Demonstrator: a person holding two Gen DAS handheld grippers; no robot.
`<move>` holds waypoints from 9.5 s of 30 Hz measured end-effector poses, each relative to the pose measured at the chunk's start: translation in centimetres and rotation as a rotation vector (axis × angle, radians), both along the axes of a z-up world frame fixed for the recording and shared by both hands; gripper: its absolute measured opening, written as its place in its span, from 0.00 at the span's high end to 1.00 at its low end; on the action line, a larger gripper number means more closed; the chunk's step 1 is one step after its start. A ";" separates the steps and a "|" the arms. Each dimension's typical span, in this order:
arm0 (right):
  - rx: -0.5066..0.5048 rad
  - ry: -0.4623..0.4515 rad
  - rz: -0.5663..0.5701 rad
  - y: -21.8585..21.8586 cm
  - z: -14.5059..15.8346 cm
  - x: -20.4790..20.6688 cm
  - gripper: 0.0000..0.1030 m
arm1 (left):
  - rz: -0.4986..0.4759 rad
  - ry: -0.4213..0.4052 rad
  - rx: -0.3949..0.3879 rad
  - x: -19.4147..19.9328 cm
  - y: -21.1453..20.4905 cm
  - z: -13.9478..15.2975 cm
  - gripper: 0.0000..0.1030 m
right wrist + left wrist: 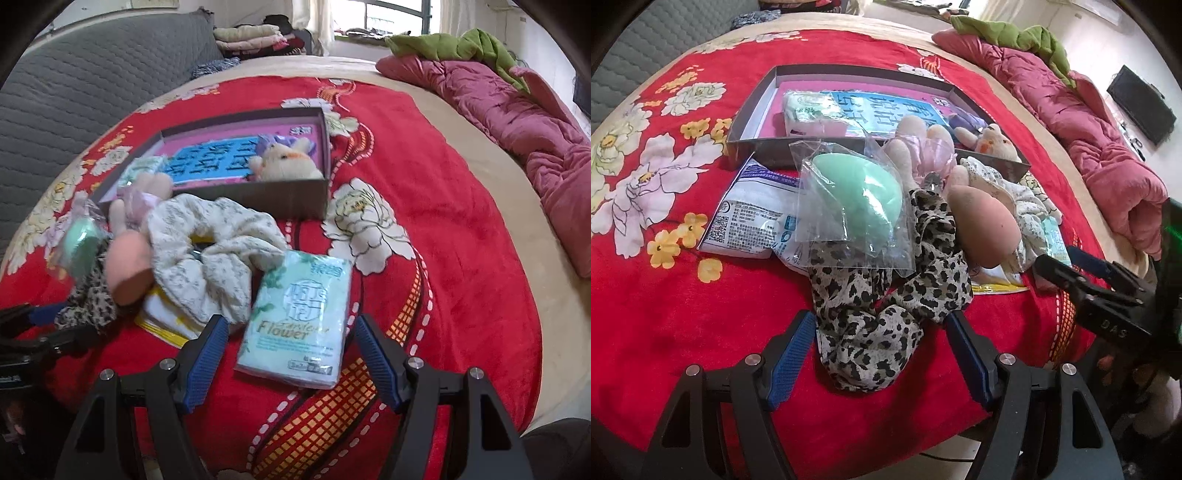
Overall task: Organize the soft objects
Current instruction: 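Grasp the leopard-print scarf with the left tool while the right tool grasps the green Flower tissue pack, then lift the scarf with the left tool while the right tool lifts the green tissue pack, then carry the scarf over the pink box with the left tool while the right tool carries the tissue pack there, then lower and release the leopard scarf into the box while the right tool releases the green tissue pack there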
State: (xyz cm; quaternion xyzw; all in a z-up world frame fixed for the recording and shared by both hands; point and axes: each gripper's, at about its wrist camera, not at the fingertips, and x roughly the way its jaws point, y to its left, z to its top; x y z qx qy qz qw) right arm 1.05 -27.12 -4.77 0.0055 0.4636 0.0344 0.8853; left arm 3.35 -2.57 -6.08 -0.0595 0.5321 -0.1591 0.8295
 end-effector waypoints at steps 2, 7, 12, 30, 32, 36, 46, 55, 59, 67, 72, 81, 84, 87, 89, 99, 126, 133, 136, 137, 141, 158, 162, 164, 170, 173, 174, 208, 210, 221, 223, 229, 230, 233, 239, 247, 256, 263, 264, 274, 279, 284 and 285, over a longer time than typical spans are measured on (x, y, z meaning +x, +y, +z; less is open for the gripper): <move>-0.016 0.013 -0.016 -0.2 -0.4 0.2 0.31 | 0.001 0.006 -0.016 0.1 0.1 -0.1 0.27; -0.040 0.022 -0.024 -0.3 -0.8 0.4 0.31 | -0.002 0.005 -0.032 0.4 -0.1 -0.2 0.33; -0.075 0.034 -0.008 0.0 -1.0 0.2 0.31 | -0.017 0.009 -0.038 0.3 -0.3 -0.3 0.38; -0.006 0.001 -0.090 -2.8 0.4 0.4 0.54 | -0.053 0.012 -0.108 -0.1 -0.2 0.1 0.81; 0.003 -0.013 -0.099 -3.1 0.8 0.3 0.54 | -0.065 0.001 -0.121 -0.3 -0.2 0.4 0.84; 0.026 -0.050 -0.106 -3.6 1.6 0.0 0.54 | -0.086 -0.014 -0.138 -0.7 -0.2 0.9 0.88; 0.049 -0.107 -0.066 -2.9 2.9 -0.1 0.54 | -0.142 -0.044 -0.155 -2.0 -0.6 2.4 0.89; 0.074 -0.112 -0.063 -3.1 3.0 0.0 0.54 | -0.113 0.023 -0.136 -2.9 0.4 1.6 0.89; 0.083 -0.114 -0.061 -3.1 3.1 0.0 0.54 | -0.133 0.030 -0.125 -3.7 0.0 1.5 0.89; 0.095 -0.114 -0.052 -3.0 3.2 -0.1 0.54 | -0.130 0.071 -0.112 -4.4 0.1 0.9 0.89; 0.100 -0.121 -0.053 -3.1 3.3 -0.1 0.54 | -0.138 0.060 -0.126 -4.8 0.1 1.4 0.89; 0.108 -0.121 -0.047 -3.1 3.4 -0.2 0.54 | -0.123 0.053 -0.148 -5.9 1.0 2.7 0.89; 0.112 -0.119 -0.047 -3.0 3.3 -0.1 0.54 | -0.106 0.055 -0.151 -6.0 1.5 2.7 0.89; 0.109 -0.129 -0.041 -2.9 3.5 -0.2 0.54 | -0.103 0.044 -0.158 -5.9 1.5 2.9 0.89; 0.109 -0.146 -0.041 -3.0 3.8 -0.3 0.54 | -0.109 0.019 -0.170 -6.1 1.5 3.5 0.89; 0.082 -0.242 0.014 -1.8 5.7 -0.6 0.54 | -0.070 -0.118 -0.189 -6.3 2.1 6.9 0.89; 0.085 -0.361 0.147 1.8 7.4 2.7 0.54 | 0.118 -0.288 -0.130 3.2 4.2 9.6 0.89; 0.096 -0.362 0.139 1.2 7.5 3.6 0.54 | 0.132 -0.303 -0.130 5.0 4.2 9.4 0.89; 0.106 -0.366 0.140 1.2 7.6 3.8 0.54 | 0.126 -0.301 -0.124 5.6 4.0 9.0 0.89; 0.104 -0.372 0.141 1.2 7.7 3.9 0.54 | 0.120 -0.300 -0.117 5.9 3.8 8.8 0.89; 0.111 -0.385 0.147 1.3 7.8 4.4 0.54 | 0.115 -0.298 -0.108 6.7 3.6 8.4 0.89; 0.134 -0.391 0.162 1.6 7.7 6.7 0.54 | 0.124 -0.298 -0.087 9.9 4.6 7.8 0.89; 0.127 -0.395 0.169 1.8 7.7 7.4 0.54 | 0.130 -0.312 -0.074 10.7 4.8 8.1 0.89; 0.127 -0.394 0.170 1.9 7.6 7.9 0.54 | 0.134 -0.315 -0.066 11.3 5.0 8.0 0.89; 0.132 -0.400 0.183 2.0 7.7 9.3 0.54 | 0.146 -0.310 -0.055 13.0 5.4 7.7 0.89; 0.132 -0.398 0.184 2.0 7.5 9.7 0.54 | 0.157 -0.296 -0.028 13.7 5.6 7.1 0.89; 0.133 -0.395 0.185 2.0 7.5 9.9 0.54 | 0.159 -0.294 -0.019 13.7 5.6 7.0 0.89; 0.079 -0.262 0.243 4.1 4.4 12.3 0.54 | 0.042 -0.136 -0.042 14.9 2.0 2.1 0.88; 0.083 -0.242 0.248 4.1 4.0 12.5 0.54 | 0.032 -0.137 -0.049 14.8 1.8 2.1 0.88; 0.092 -0.115 0.303 5.2 1.7 13.2 0.54 | -0.008 -0.142 -0.059 14.6 1.2 2.1 0.88; 0.090 -0.095 0.303 5.3 1.3 13.3 0.54 | -0.014 -0.140 -0.065 14.7 1.2 2.0 0.88; 0.070 -0.080 0.314 5.6 0.9 13.2 0.54 | -0.042 -0.146 -0.080 14.6 0.8 2.1 0.88; 0.073 -0.075 0.311 5.5 0.9 13.2 0.54 | -0.047 -0.148 -0.084 14.6 0.8 2.1 0.88; 0.064 -0.069 0.304 5.4 0.9 13.3 0.54 | -0.073 -0.154 -0.093 14.3 0.2 2.3 0.88; 0.069 -0.048 0.301 5.2 1.1 13.4 0.54 | -0.101 -0.149 -0.086 14.2 -0.3 2.1 0.87; 0.080 -0.055 0.299 5.1 1.2 13.3 0.52 | -0.111 -0.132 -0.078 14.5 -0.6 1.7 0.86; 0.084 -0.080 0.292 4.9 1.7 13.2 0.50 | -0.106 -0.137 -0.070 14.4 -0.4 1.5 0.84; 0.100 -0.138 0.268 4.1 2.9 12.9 0.46 | -0.094 -0.134 -0.047 14.9 -0.2 1.2 0.78; 0.107 -0.143 0.265 4.0 3.0 12.9 0.46 | -0.093 -0.134 -0.043 15.0 -0.2 1.1 0.78; 0.117 -0.182 0.242 3.4 3.5 12.9 0.41 | -0.063 -0.134 -0.033 15.5 0.2 1.0 0.62; 0.122 -0.205 0.229 3.1 3.9 12.8 0.40 | -0.043 -0.136 -0.041 15.8 0.8 1.2 0.55; 0.139 -0.262 0.208 2.5 4.7 12.6 0.36 | -0.046 -0.144 -0.038 15.7 0.9 1.5 0.53; 0.141 -0.272 0.203 2.3 4.9 12.6 0.35 | -0.042 -0.151 -0.034 15.6 0.9 1.6 0.52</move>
